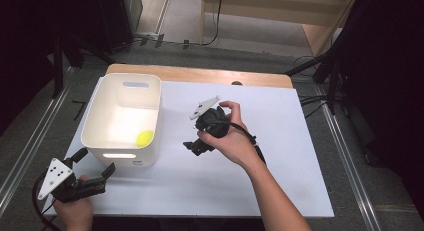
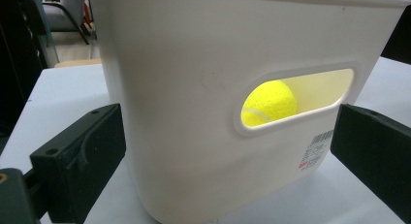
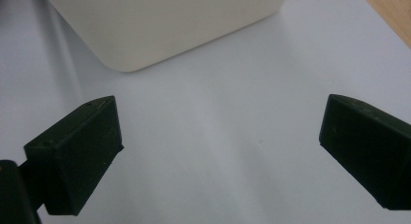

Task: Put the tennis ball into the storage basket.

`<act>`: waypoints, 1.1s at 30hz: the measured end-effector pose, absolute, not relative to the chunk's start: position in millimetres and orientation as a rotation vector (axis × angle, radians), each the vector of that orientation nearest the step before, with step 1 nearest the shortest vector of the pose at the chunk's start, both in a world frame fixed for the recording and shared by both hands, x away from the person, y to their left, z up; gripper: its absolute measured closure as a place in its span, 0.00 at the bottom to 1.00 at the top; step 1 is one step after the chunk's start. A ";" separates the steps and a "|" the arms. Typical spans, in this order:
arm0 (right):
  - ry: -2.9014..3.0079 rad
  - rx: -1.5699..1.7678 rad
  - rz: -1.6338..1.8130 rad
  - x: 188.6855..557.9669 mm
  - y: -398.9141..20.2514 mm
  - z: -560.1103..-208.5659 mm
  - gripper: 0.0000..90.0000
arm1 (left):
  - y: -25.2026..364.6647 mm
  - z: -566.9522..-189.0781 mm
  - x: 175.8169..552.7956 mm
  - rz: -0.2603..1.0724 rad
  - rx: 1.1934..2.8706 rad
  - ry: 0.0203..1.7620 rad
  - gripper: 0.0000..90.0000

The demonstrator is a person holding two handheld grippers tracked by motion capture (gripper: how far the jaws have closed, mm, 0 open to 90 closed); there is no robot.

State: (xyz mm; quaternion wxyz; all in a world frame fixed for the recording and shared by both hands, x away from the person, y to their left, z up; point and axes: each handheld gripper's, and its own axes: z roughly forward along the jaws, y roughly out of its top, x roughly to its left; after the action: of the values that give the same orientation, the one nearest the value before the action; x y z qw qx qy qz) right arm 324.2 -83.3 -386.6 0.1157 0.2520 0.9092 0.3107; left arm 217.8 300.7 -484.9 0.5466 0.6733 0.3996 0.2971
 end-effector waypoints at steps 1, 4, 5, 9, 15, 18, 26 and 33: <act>2.659 0.744 0.918 323.4 -84.9 -387.4 0.00 | 300.7 -484.9 217.8 0.705 1.596 0.947 0.00; 2.635 0.771 0.929 320.0 -91.5 -390.6 0.00 | 300.6 -484.9 217.9 0.705 1.598 0.945 0.00; 2.631 0.771 0.942 319.1 -94.3 -392.0 0.00 | 300.5 -485.0 217.9 0.705 1.597 0.944 0.00; 2.622 0.789 0.966 315.5 -102.7 -396.6 0.00 | 300.5 -485.1 217.8 0.706 1.598 0.943 0.00; 2.587 0.814 1.002 310.5 -113.3 -403.0 0.00 | 300.4 -485.0 217.7 0.707 1.605 0.942 0.00; 2.564 0.837 1.018 307.3 -119.5 -406.3 0.00 | 300.3 -485.0 217.8 0.709 1.606 0.941 0.00; 2.525 0.867 1.057 301.5 -133.6 -414.3 0.00 | 300.1 -485.1 217.7 0.711 1.609 0.942 0.00; 2.475 0.901 1.097 295.1 -146.7 -421.3 0.00 | 299.8 -485.1 217.7 0.712 1.611 0.943 0.00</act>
State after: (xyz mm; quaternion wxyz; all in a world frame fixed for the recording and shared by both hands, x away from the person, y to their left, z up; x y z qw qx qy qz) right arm 295.1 -146.7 -421.3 0.1436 0.3123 0.8585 0.3805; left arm 217.7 299.8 -485.1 0.5410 0.6782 0.3970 0.2996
